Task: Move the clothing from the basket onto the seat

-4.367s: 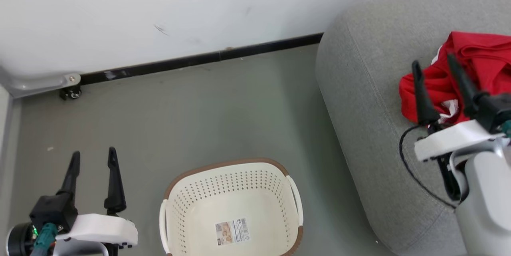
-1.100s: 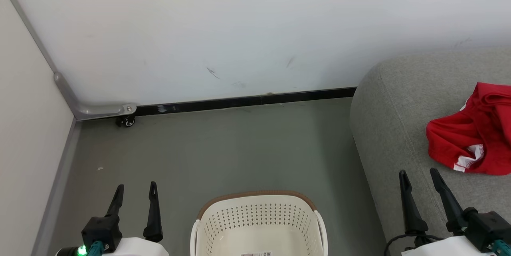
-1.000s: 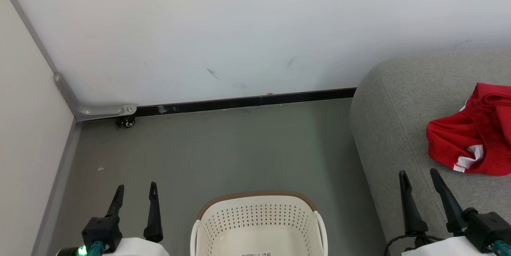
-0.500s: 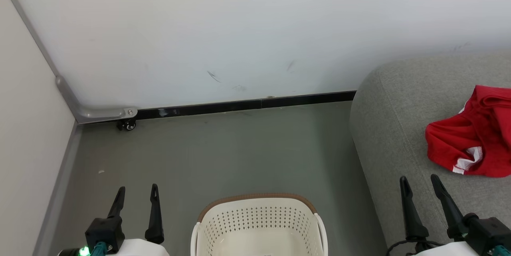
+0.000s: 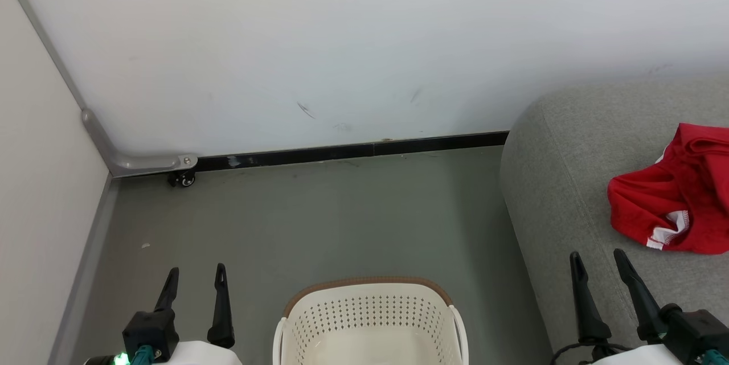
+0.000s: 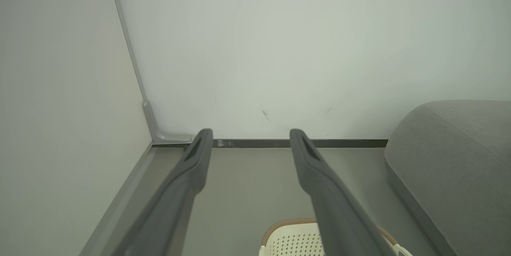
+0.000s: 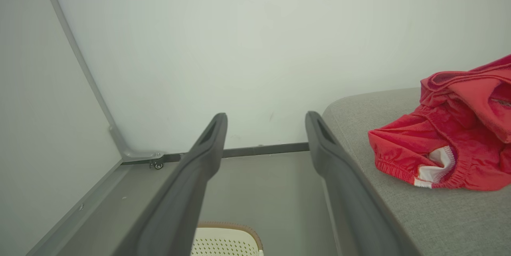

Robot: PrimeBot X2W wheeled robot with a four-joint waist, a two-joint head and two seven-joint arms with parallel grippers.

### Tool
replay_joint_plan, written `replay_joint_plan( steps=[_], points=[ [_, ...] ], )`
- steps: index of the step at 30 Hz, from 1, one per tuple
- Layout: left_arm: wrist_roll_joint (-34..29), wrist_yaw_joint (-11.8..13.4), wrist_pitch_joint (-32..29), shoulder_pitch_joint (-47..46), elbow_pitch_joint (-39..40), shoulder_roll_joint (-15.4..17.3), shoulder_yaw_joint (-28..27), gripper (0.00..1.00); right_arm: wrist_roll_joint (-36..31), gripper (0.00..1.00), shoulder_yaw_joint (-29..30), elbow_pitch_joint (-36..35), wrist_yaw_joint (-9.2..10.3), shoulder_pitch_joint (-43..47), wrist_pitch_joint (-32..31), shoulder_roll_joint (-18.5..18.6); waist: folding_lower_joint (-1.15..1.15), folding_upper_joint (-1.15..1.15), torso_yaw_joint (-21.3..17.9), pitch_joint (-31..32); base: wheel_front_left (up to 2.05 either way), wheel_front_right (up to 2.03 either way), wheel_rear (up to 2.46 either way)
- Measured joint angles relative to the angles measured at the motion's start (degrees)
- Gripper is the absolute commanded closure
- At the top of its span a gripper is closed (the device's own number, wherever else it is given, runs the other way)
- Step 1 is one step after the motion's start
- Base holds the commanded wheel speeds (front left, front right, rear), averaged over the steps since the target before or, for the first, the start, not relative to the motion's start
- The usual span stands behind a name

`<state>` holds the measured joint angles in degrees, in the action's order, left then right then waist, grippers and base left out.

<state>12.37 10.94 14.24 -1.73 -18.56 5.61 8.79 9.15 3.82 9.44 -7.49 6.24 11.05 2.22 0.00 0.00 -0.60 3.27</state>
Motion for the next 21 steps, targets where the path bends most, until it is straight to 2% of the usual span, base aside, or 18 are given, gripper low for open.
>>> replay_joint_plan(
  steps=[9,10,21],
  points=[
    [-0.42,0.00,0.00,0.00,-0.01,0.04,0.18,0.00,0.00,0.00,-0.09,-0.21,0.00,0.83,-0.05,-0.01,0.00,0.00,0.00,0.00,0.00,0.00,0.00],
    [-0.42,0.00,0.00,0.00,-0.01,0.04,0.18,1.00,0.00,1.00,-0.09,-0.21,0.00,0.83,-0.05,-0.01,0.00,0.00,0.00,0.00,0.00,0.00,0.00],
    [1.35,-0.58,-1.32,2.54,-4.15,-1.00,-1.16,1.00,1.66,1.00,-0.47,3.77,0.00,1.93,-0.25,-0.46,0.00,0.00,-0.02,-0.02,0.00,0.00,0.00]
  ],
)
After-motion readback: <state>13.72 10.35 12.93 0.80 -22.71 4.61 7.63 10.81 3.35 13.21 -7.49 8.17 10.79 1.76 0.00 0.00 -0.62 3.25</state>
